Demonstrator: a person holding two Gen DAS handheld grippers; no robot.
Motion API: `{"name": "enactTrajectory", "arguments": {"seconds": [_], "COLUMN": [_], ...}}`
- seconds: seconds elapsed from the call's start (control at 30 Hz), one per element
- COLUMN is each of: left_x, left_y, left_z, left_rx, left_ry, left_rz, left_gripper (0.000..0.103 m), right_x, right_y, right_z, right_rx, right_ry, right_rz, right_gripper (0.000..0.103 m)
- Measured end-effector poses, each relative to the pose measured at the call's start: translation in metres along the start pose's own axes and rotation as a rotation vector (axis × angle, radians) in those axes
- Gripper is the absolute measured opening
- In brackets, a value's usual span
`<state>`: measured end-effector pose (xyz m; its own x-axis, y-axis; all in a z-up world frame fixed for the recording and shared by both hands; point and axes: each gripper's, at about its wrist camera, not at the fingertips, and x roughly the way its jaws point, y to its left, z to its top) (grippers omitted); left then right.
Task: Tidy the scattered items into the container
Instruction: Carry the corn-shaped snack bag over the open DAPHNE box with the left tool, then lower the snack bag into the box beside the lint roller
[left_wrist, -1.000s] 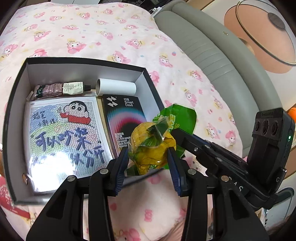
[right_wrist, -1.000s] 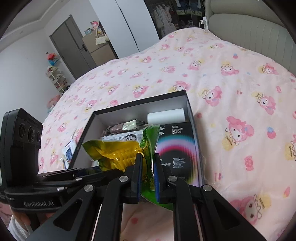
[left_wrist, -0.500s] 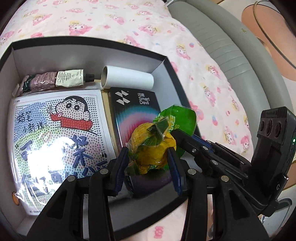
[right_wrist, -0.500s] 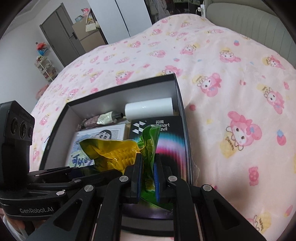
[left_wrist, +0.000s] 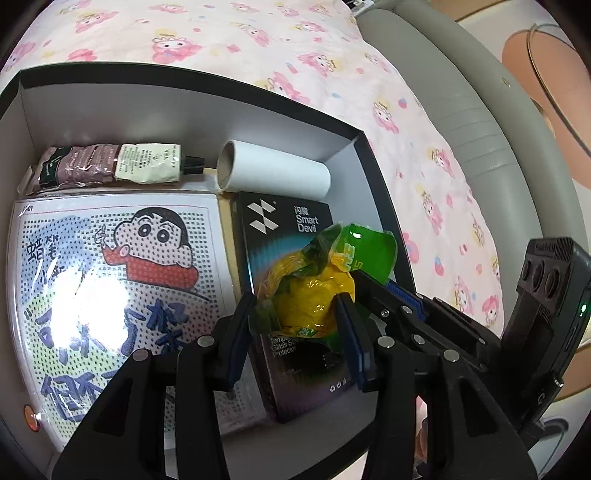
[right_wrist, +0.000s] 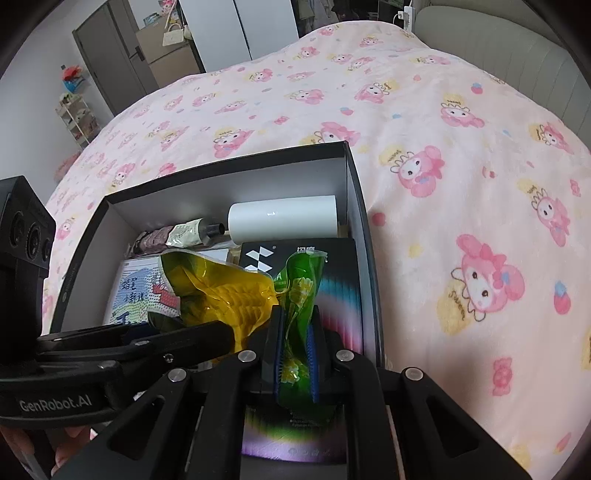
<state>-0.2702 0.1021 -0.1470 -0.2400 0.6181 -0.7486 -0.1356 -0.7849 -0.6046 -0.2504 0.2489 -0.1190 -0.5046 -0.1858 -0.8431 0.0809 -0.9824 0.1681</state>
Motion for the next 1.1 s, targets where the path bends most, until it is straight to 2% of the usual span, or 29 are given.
{"name": "enactTrajectory", "arguments": {"seconds": [0.13,0.23,0.43,0.6,0.73,0.9,1.0,1.1], "left_x": [-0.007,-0.015,-0.038,-0.048,-0.053,-0.051,-0.043,-0.038], "left_y": [0.012,0.015,0.010,0.009,0.012,0.015,0.019,0.020], "left_z": [0.000,-0.003,-0.012,-0.019,-0.025,-0.033,-0.032,-0.028], "left_rx": [-0.055,-0.052,-0.002,0.028,0.017,0.033,0.009,0.010], "left_ry": [-0.015,-0.033,-0.094,-0.099,-0.099,-0.080,-0.039,-0.016], "left_rz": [-0.020,-0.010,0.092,0.105,0.092,0.098,0.170,0.178], "left_gripper": [0.046,0.046,0.046,0.046,0.046,0.046,0.046,0.046], "right_x": [-0.007,-0.013,-0.024,-0.042,-0.041,-0.042,-0.035,-0.029], "right_y": [-0.001,-0.002,-0.004,-0.011,-0.004,-0.003,0.013,0.020], "right_z": [-0.002,-0.004,-0.007,-0.016,-0.020,-0.027,-0.034,-0.035], "right_rx": [0.017,0.029,0.055,0.153,0.097,0.095,0.025,0.008], "right_ry": [-0.018,-0.032,-0.059,-0.128,-0.102,-0.080,-0.039,-0.029], "right_rz": [-0.004,-0.006,-0.012,0.016,-0.002,0.002,0.019,-0.006], "right_gripper": [0.010,0.010,0.010,0.010,0.010,0.010,0.010,0.010]}}
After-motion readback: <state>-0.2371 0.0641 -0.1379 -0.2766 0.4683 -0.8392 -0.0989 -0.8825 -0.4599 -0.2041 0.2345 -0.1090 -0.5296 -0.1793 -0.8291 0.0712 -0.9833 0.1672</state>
